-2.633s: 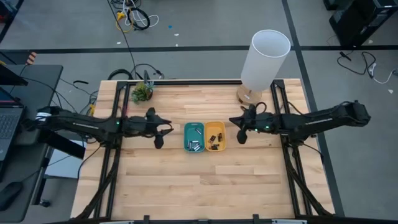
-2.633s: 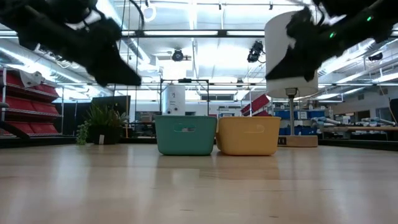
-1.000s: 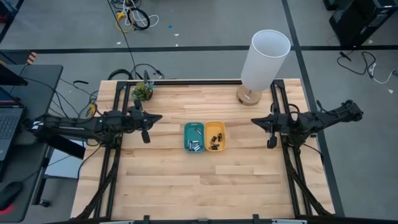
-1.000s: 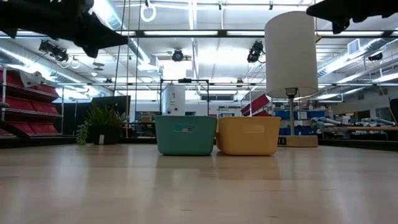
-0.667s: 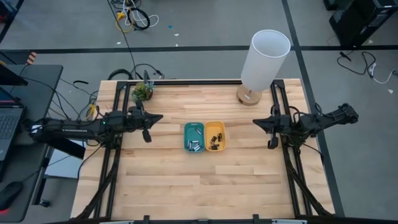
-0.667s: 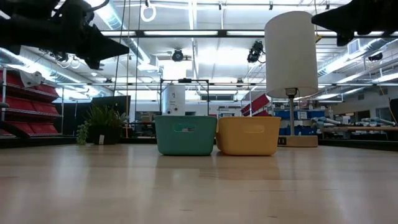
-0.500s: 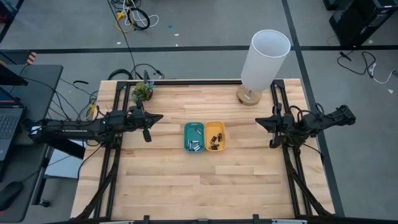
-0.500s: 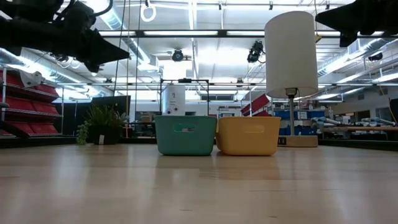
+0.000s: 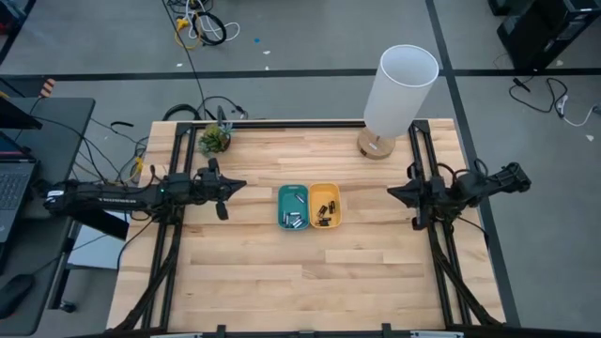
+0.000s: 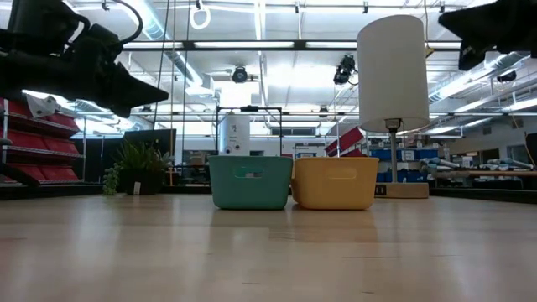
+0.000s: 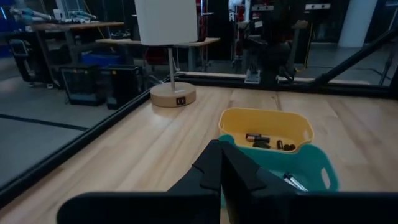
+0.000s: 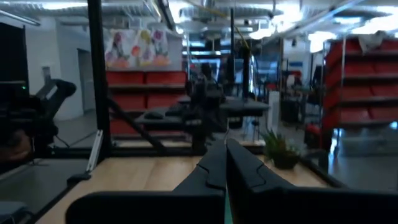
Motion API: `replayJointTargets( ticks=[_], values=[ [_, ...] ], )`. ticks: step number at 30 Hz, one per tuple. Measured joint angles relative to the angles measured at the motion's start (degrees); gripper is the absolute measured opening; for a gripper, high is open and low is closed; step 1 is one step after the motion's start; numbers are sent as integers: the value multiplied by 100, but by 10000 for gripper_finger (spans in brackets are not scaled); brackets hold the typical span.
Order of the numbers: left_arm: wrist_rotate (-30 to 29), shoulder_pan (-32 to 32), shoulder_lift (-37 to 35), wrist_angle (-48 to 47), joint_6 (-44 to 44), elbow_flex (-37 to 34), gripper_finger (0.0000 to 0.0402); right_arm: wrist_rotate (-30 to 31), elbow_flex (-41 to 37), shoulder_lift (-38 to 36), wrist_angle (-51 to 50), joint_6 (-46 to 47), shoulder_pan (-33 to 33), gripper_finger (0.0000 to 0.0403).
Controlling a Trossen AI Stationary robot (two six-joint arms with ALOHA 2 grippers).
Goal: Sort batteries
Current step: Return to Home Position
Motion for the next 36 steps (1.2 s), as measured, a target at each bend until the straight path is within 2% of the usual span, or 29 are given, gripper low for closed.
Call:
replayJointTargets(
  ticks=[7,14,22,29,33,36],
  values=[
    [44,99,-2,-2,369,-2,10,161,0,0,507,-322,-1,0],
    [232,235,-234,-733,198,-2,10,156,0,4,-305,194,4,0],
    [260,236,-1106,-1394,-9,-2,10,156,0,4,-475,148,4,0],
    [305,183,-2201,-2677,-500,-2,10,156,0,2,-413,423,4,0],
    [276,160,-2680,-2813,-378,2,10,154,0,2,-359,431,4,0],
    [444,160,-2915,-2848,-231,4,10,154,-205,2,160,312,-16,0]
  ],
)
